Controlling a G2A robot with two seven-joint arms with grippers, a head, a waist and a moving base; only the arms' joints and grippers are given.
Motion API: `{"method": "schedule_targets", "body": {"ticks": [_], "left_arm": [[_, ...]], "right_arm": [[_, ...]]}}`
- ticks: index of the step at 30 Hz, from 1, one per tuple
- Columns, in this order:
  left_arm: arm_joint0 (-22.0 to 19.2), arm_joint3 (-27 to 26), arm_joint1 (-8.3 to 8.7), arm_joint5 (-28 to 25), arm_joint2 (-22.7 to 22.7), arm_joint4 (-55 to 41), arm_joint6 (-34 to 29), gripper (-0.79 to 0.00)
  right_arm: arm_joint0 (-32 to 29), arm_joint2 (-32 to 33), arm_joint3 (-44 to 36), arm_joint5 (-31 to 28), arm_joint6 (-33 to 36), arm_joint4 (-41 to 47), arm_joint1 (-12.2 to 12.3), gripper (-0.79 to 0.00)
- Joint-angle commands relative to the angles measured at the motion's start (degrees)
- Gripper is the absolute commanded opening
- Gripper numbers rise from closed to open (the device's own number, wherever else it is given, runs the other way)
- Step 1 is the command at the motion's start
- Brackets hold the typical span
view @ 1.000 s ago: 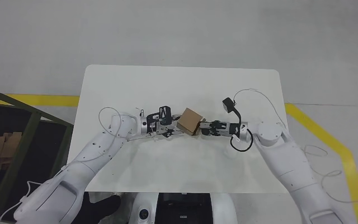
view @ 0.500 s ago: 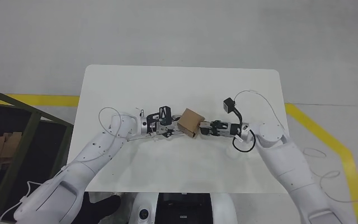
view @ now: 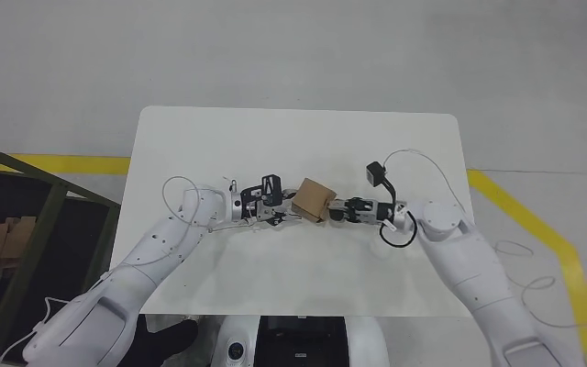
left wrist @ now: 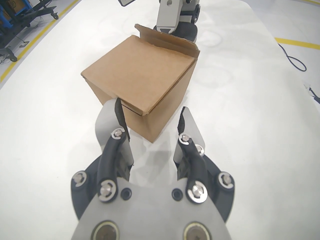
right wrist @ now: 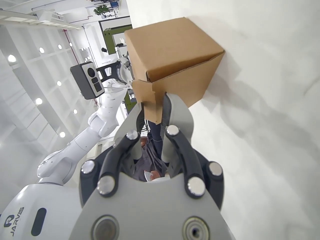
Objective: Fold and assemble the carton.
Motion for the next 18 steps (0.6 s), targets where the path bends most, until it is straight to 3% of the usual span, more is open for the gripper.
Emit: {"method": "schedule_targets", "body": {"ticks": [1, 18], "left_arm": [[0.0, 0.0, 0.00, 0.0, 0.0, 0.0, 0.0, -0.363], [-0.2, 0.4, 0.32, 0.7, -1.6, -0.5, 0.0, -0.336]], "right_arm": [[0.1, -0.2, 0.1, 0.4, -0.3, -0.3, -0.1, -0.622], [0.0, 0.2, -0.3, 1.1, -0.4, -1.3, 0.1, -0.662]]}}
